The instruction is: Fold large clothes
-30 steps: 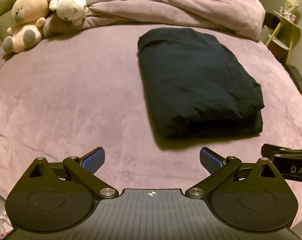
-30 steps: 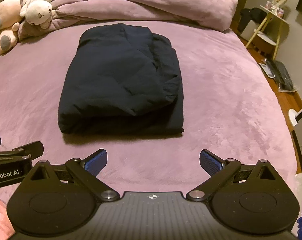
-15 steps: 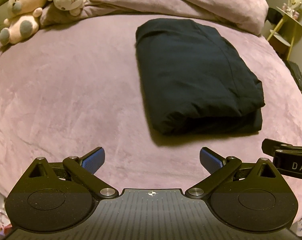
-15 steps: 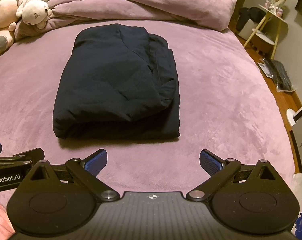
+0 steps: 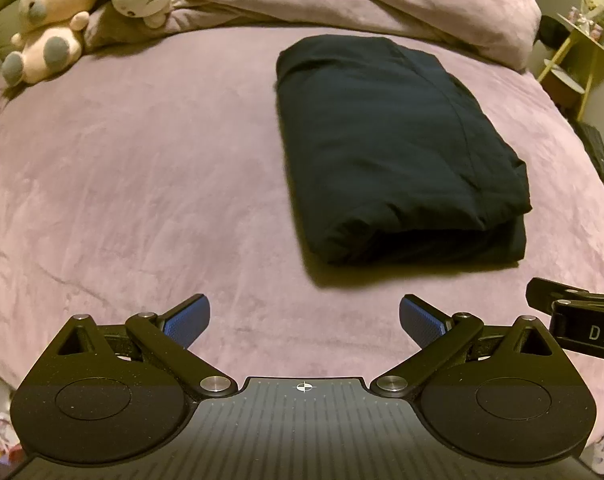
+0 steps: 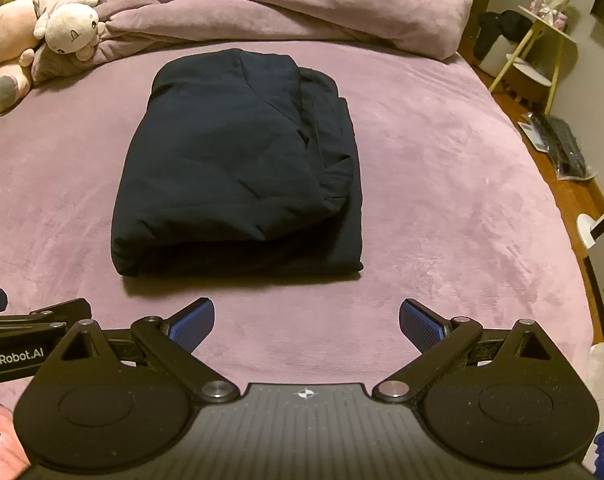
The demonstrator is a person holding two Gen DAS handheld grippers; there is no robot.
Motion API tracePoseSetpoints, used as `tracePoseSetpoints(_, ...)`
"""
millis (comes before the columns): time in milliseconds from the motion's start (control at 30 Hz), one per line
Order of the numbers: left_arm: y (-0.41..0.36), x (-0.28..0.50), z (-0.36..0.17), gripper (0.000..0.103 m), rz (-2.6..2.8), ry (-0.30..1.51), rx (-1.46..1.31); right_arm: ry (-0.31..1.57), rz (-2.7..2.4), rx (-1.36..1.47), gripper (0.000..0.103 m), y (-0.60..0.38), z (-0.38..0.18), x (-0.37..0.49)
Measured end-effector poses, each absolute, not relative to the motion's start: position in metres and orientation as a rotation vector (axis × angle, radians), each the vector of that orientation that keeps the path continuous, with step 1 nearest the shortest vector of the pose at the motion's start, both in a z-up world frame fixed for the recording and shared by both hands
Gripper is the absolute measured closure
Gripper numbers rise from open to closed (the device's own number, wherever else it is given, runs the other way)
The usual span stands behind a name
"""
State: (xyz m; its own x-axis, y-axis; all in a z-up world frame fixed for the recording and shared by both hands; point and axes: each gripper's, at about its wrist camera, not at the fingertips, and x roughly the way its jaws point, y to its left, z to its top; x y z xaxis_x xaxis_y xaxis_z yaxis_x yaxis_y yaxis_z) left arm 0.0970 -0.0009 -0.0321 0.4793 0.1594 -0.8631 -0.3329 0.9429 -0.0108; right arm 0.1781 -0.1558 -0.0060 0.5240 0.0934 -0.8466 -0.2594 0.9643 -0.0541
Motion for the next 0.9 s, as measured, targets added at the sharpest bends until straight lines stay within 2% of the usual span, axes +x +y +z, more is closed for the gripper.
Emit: tracePoseSetpoints(900,-0.0069,0.0984,-0.023,0.0,0.289,1.02,-0.162,0.981,0.217,-0.181,0.004,-0.1583,0.0035,0.1766)
